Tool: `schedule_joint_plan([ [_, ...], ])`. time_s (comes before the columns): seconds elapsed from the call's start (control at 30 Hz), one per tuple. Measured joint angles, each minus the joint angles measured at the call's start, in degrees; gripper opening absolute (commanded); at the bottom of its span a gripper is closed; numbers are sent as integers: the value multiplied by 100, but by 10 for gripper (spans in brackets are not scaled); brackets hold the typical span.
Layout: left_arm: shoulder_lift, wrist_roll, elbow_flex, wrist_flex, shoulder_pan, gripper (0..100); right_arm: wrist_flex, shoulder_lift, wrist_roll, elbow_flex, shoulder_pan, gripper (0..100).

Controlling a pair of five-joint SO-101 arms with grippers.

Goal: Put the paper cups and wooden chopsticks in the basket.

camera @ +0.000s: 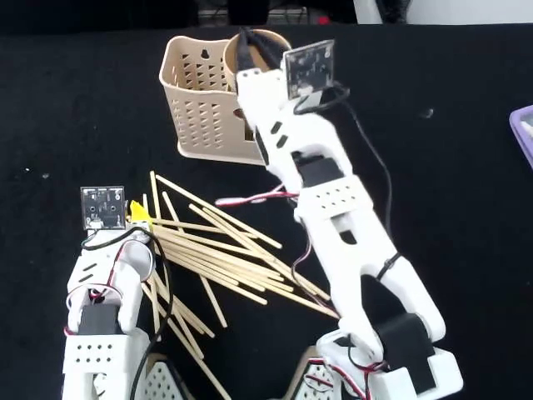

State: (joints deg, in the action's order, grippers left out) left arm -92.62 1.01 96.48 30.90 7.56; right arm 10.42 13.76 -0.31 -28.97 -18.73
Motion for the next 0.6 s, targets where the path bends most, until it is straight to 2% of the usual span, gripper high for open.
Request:
schedule_joint_plan([
  [0.17, 0, 0, 0, 0, 0, 32, -1389, 457, 0, 422, 0, 15],
  [0.47, 0, 0, 0, 0, 0, 31, -5890, 2945, 0, 132, 0, 16],
  [0.6, 0, 0, 0, 0, 0, 31, -6418, 3358, 9, -941, -88, 30],
])
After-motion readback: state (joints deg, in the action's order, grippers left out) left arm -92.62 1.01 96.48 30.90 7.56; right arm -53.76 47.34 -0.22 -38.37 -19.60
